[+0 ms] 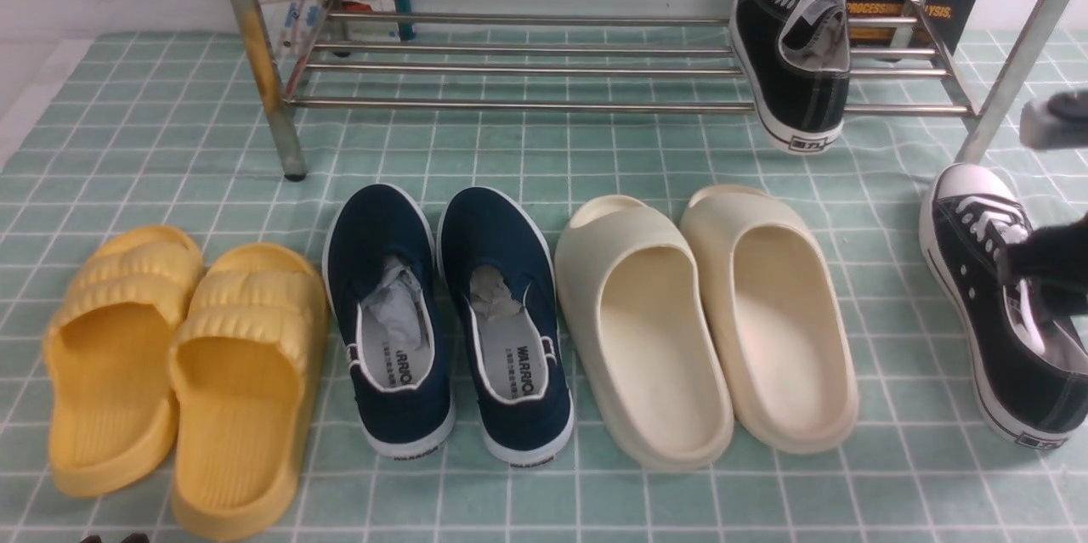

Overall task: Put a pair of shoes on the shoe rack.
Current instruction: Use the right arm to grab the shoe closest to it

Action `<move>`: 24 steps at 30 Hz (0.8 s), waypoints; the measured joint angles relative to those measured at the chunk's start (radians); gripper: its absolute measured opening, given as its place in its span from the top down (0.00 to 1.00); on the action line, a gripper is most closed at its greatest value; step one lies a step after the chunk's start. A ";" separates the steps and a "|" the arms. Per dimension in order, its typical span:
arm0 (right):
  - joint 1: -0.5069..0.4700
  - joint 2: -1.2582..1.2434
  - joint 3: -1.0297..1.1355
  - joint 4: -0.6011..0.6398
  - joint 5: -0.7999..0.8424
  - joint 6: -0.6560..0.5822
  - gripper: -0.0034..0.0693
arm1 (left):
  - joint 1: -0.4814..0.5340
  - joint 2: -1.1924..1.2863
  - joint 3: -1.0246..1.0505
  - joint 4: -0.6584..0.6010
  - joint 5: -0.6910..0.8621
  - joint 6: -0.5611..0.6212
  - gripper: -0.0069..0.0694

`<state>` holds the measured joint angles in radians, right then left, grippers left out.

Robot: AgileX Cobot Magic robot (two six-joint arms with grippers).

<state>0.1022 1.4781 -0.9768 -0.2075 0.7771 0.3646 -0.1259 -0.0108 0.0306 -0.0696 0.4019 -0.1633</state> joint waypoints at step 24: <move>-0.011 0.214 0.023 -0.048 -0.284 -0.007 0.76 | 0.000 0.000 0.000 0.000 0.000 0.000 0.60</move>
<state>0.0915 1.6917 -0.9538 -0.2558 0.4933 0.3575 -0.1259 -0.0108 0.0306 -0.0696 0.4019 -0.1633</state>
